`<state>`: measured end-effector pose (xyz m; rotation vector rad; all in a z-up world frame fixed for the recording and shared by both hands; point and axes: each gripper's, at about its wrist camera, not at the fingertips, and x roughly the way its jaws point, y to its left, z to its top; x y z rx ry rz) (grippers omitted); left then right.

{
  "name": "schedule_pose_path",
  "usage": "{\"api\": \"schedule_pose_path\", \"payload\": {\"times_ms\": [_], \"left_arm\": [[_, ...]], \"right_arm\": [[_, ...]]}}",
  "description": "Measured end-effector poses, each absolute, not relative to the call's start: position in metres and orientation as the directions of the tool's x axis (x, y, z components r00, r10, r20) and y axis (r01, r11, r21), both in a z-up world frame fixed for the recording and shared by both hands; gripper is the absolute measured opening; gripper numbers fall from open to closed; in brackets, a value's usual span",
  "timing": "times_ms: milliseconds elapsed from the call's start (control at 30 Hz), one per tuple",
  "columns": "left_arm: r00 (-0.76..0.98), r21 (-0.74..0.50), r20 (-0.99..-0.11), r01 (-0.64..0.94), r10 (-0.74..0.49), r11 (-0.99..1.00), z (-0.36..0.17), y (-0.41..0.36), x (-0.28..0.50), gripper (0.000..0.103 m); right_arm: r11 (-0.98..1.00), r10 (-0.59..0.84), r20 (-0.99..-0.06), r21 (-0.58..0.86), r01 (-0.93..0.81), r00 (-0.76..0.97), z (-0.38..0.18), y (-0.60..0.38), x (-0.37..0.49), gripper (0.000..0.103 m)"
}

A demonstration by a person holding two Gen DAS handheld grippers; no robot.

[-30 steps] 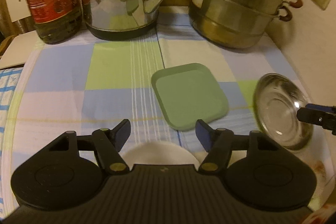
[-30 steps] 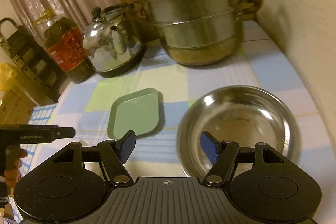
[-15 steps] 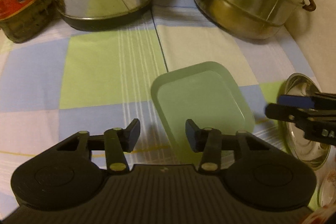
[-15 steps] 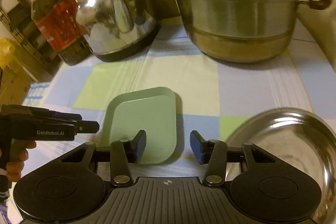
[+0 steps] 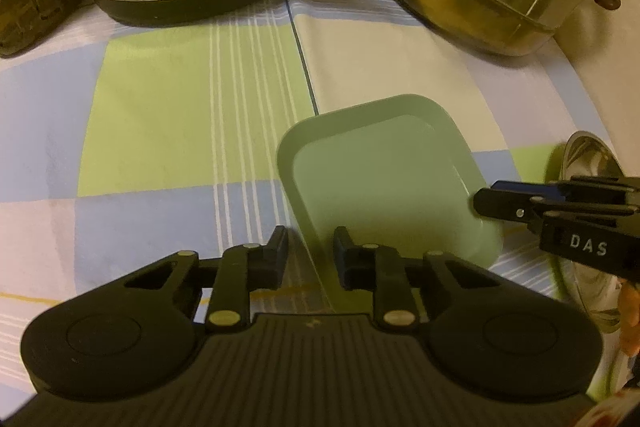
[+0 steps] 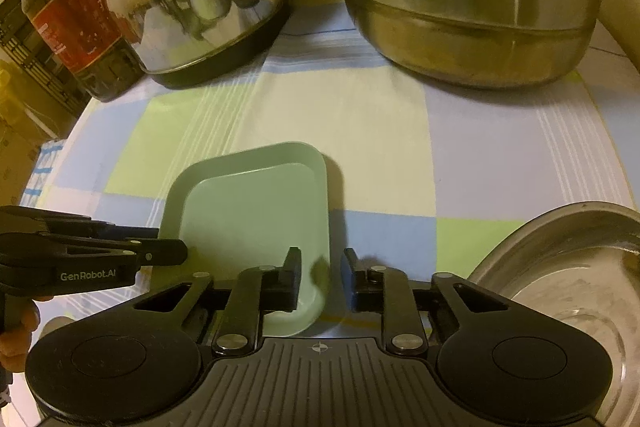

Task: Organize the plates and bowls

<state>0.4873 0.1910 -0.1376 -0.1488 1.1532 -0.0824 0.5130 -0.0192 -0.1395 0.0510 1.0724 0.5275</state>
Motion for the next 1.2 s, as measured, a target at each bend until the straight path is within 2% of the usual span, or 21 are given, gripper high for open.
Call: {"api": "schedule_pose_path", "payload": {"times_ms": [67, 200, 733, 1200], "left_arm": [[0.409, -0.164, -0.901, -0.014, -0.144, 0.986, -0.137, 0.190, 0.487, 0.016], [0.420, -0.149, -0.898, -0.015, -0.129, 0.989, -0.136, 0.188, 0.487, 0.015], [0.501, -0.151, -0.853, 0.027, -0.144, 0.988, -0.096, 0.171, 0.484, 0.012], [0.521, -0.172, -0.823, 0.151, -0.226, 0.974, -0.076, 0.110, 0.473, 0.012]], "right_arm": [[0.876, 0.431, -0.825, 0.284, -0.391, 0.366, -0.140, -0.018, 0.512, 0.013], [0.880, 0.418, -0.826, 0.263, -0.396, 0.379, -0.141, -0.017, 0.511, 0.003], [0.879, 0.456, -0.769, 0.311, -0.362, 0.448, -0.107, -0.049, 0.502, 0.003], [0.916, 0.401, -0.751, 0.318, -0.246, 0.525, -0.085, -0.115, 0.472, 0.003]]}}
